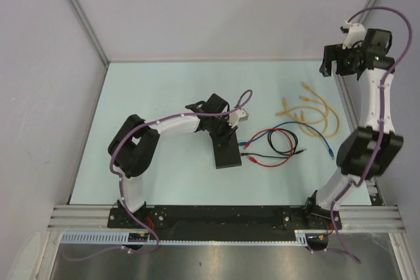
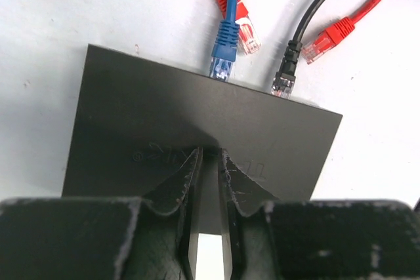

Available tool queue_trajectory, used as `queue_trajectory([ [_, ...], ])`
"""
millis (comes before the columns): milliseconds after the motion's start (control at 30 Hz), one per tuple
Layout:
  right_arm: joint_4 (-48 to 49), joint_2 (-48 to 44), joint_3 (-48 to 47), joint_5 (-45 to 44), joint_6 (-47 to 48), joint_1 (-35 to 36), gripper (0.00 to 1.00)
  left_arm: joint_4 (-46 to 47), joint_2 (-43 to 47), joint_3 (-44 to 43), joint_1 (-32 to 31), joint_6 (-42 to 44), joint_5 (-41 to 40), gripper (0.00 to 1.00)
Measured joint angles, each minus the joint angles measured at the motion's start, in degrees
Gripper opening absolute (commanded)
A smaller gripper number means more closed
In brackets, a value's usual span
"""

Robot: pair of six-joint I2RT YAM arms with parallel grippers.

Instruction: Pull the plug from the switch port

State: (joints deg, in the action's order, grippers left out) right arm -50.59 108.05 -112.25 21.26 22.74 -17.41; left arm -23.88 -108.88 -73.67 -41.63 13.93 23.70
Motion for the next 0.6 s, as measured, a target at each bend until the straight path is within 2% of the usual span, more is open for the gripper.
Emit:
queue_trajectory([
  [133,21.7,-21.7,20.8,-1.3,-7.0,1.8,1.0,-2.8,0.7,-0.9,0.8,-0.9,0.7,0.24],
  [200,27.0,-26.7,24.6,-0.6,-9.0,3.0,0.97,-4.0,2.9,-1.1,1.6,-1.4,1.1,0.26],
  [333,30.6,-25.0,23.6,7.8,-10.1,9.7,0.96,-3.9,10.5,-1.1,4.0,-1.8,1.0,0.29],
  [433,30.2,-20.8,26.9,10.8,-10.2,15.3,0.89,-3.0,14.8,-1.7,5.1,-2.0,0.9,0.28],
  [533,26.4,-18.5,33.5,10.9,-10.4,19.6,0.77,-2.9,13.2,-4.7,5.1,-4.1,1.1,0.27],
  [600,23.9,-18.4,37.3,10.7,-11.4,20.2,0.75,-2.1,10.4,-5.6,5.2,-6.6,1.6,0.27],
])
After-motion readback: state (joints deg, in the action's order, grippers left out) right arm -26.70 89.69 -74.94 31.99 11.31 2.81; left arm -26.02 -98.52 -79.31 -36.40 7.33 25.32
